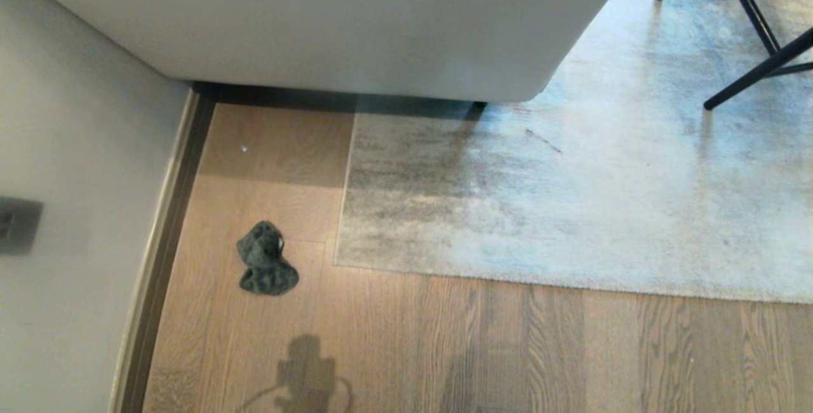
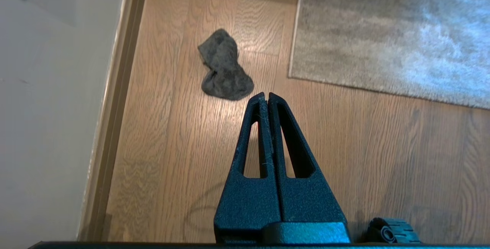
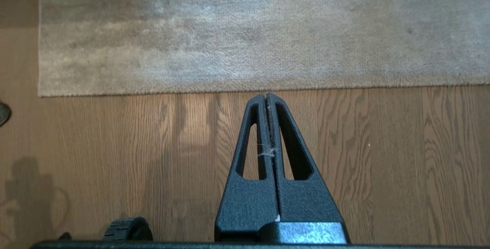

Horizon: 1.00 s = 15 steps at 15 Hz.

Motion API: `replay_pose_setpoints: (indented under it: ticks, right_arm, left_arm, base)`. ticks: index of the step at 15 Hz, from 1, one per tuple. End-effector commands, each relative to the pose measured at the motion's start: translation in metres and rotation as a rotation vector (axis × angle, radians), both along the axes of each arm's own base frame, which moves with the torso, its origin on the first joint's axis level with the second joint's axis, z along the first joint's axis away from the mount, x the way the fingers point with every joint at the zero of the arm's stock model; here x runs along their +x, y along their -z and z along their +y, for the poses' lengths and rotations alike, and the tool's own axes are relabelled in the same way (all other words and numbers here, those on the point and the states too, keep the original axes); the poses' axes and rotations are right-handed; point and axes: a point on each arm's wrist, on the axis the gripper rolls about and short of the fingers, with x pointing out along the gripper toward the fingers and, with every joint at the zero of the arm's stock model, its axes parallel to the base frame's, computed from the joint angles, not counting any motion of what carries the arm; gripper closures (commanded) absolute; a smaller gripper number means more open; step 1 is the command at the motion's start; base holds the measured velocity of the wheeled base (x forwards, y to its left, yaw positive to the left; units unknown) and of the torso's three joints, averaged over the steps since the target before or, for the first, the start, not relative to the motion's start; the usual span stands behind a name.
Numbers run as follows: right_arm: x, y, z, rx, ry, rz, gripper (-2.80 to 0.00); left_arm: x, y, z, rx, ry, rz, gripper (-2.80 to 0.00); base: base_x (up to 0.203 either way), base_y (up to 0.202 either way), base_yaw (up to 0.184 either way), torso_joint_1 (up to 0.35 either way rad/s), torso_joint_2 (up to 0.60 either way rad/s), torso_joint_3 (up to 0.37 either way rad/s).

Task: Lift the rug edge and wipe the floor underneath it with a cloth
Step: Pick up the rag

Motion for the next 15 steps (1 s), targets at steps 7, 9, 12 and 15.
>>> replay_pose_setpoints:
  ticks: [7,9,12,15]
  right_arm:
    - [0.0000,-0.0001,0.0000,-0.001,0.000,0.000,0.00]
    - [0.0000,-0.0001,0.0000,0.001,0.000,0.000,0.00]
    - [0.0001,0.0003,0.0000,-0.001,0.000,0.001,0.00]
    - [0.0000,0.0000,0.0000,-0.001,0.000,0.000,0.00]
  left_arm:
    - [0.0000,0.0000,0.0000,-0.002,0.000,-0.001,0.00]
    - [0.0000,0.0000,0.0000,-0.002,0.000,-0.001,0.00]
    - [0.0000,0.0000,0.0000,-0.001,0.000,-0.001,0.00]
    - [0.0000,0.0000,0.0000,-0.001,0.000,-0.001,0.00]
  base:
    - [0.000,0.000,0.000,0.003,0.00,-0.199]
    - [0.000,0.000,0.000,0.004,0.00,-0.196]
    - [0.000,0.000,0.000,0.003,0.00,-0.195]
    - [0.000,0.000,0.000,0.002,0.00,-0.200]
